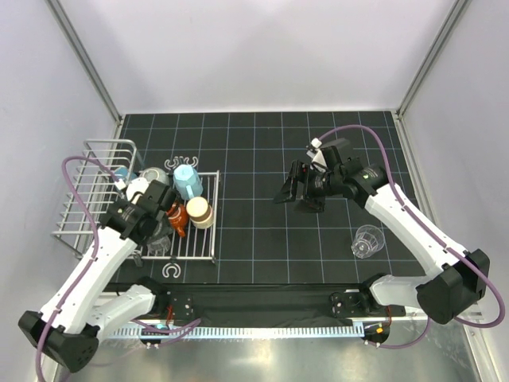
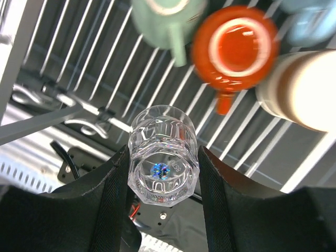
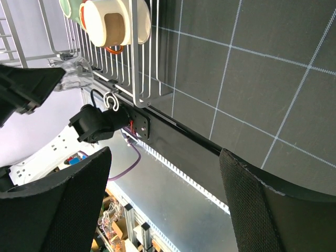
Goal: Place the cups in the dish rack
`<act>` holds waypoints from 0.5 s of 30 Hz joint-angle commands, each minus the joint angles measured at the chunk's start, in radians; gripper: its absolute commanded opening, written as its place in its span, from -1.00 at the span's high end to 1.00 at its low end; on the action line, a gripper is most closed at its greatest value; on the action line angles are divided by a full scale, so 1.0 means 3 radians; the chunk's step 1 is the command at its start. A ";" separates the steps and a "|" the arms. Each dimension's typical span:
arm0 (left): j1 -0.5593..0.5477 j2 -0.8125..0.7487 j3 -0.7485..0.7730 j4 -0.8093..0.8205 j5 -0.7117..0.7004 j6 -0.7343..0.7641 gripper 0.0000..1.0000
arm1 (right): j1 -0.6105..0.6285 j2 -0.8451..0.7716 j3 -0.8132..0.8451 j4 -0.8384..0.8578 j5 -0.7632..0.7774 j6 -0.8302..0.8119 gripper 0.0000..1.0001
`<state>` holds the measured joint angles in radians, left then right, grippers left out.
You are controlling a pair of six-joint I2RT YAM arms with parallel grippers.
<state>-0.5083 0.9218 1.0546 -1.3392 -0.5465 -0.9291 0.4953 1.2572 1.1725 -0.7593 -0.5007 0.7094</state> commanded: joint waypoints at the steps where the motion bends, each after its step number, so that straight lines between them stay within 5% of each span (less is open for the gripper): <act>1: 0.0348 0.0061 -0.0110 0.0179 0.0236 0.0111 0.99 | -0.0005 -0.0120 0.0044 -0.0015 -0.0008 -0.0028 -0.68; 15: 0.0646 0.0338 -0.0432 0.0884 0.0196 0.0085 0.99 | -0.0005 -0.0248 -0.0058 -0.0031 0.0068 0.0013 -0.68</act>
<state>-0.3202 1.0161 0.9371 -1.1618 -0.4740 -0.8970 0.4953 1.2041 1.1549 -0.7738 -0.4946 0.7101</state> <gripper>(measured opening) 0.500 0.839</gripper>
